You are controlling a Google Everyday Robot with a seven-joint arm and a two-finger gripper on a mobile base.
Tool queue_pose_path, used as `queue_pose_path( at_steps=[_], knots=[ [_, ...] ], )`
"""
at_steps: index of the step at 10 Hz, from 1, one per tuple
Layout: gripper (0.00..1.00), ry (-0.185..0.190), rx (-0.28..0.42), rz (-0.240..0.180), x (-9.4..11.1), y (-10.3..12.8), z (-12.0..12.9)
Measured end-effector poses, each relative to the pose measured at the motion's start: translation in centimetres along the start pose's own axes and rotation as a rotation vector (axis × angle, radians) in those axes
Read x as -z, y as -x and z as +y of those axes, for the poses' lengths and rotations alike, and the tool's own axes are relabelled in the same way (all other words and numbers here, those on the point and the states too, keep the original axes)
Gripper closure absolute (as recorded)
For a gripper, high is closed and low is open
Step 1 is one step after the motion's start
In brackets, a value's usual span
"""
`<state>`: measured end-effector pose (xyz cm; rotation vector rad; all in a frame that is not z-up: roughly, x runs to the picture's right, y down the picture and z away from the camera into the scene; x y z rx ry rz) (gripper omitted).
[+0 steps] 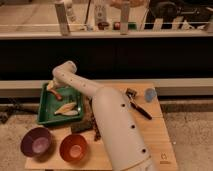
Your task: Place pepper in red bowl
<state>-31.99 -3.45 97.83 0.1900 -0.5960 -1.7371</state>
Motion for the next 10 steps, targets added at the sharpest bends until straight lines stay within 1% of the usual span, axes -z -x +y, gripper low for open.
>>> queue_pose_path(
  at_steps=[2,5,10],
  knots=[
    [0.20,0.000,0.011,0.002,-0.4,-0.1,-0.2],
    [0.20,0.004,0.045,-0.003,-1.1,0.2,-0.9],
    [0.20,0.010,0.088,-0.033,-2.3,1.3,-1.8]
  ],
)
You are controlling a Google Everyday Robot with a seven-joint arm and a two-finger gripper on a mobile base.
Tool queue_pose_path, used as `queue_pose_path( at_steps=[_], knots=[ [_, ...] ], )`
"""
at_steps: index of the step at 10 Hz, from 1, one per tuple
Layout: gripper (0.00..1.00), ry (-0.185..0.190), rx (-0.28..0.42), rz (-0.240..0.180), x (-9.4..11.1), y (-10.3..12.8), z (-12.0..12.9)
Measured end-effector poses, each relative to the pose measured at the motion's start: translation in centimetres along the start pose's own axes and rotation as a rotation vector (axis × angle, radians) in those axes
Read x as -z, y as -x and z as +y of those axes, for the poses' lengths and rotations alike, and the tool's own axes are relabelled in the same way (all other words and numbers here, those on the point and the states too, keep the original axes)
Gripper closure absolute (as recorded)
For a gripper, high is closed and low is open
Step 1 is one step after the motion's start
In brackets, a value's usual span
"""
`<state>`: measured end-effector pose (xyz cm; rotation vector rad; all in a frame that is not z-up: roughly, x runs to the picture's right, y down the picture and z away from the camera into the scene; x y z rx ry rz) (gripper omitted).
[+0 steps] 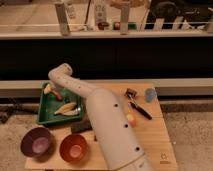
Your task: Place pepper in red bowl
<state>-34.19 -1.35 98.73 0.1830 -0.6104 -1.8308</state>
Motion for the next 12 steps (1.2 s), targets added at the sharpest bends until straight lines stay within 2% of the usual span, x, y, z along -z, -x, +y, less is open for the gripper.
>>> queue_pose_path(
  at_steps=[4,10,12],
  knots=[
    [0.20,0.025,0.018,-0.037,-0.8,0.9,-0.4],
    [0.21,0.044,0.009,-0.079,-1.7,2.5,-0.2],
    [0.37,0.059,0.013,-0.095,-2.0,2.9,-0.2]
  ],
)
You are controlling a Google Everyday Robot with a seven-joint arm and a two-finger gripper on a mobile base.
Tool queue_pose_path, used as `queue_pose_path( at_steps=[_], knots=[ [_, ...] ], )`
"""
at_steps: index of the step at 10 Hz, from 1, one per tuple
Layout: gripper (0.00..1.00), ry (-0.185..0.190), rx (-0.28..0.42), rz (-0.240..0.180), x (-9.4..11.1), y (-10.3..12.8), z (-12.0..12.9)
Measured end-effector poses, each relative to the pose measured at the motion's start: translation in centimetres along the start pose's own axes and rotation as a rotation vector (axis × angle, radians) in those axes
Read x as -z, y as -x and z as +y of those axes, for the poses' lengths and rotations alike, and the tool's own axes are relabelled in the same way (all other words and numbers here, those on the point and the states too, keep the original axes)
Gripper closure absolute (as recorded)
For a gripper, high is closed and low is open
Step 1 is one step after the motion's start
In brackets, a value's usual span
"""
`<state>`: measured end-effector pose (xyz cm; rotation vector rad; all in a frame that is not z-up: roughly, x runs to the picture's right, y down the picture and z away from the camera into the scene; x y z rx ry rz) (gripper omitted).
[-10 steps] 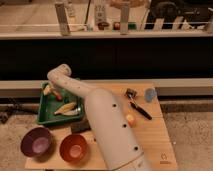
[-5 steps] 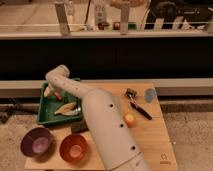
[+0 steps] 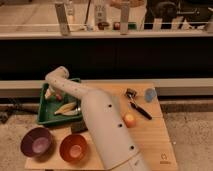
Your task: Place pepper in red bowl
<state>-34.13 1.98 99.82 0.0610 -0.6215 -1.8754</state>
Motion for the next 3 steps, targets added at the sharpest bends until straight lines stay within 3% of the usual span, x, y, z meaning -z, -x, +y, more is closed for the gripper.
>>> queue_pose_path(
  at_steps=[3],
  knots=[
    [0.64,0.020,0.001,-0.018,-0.16,0.23,0.08]
  ],
)
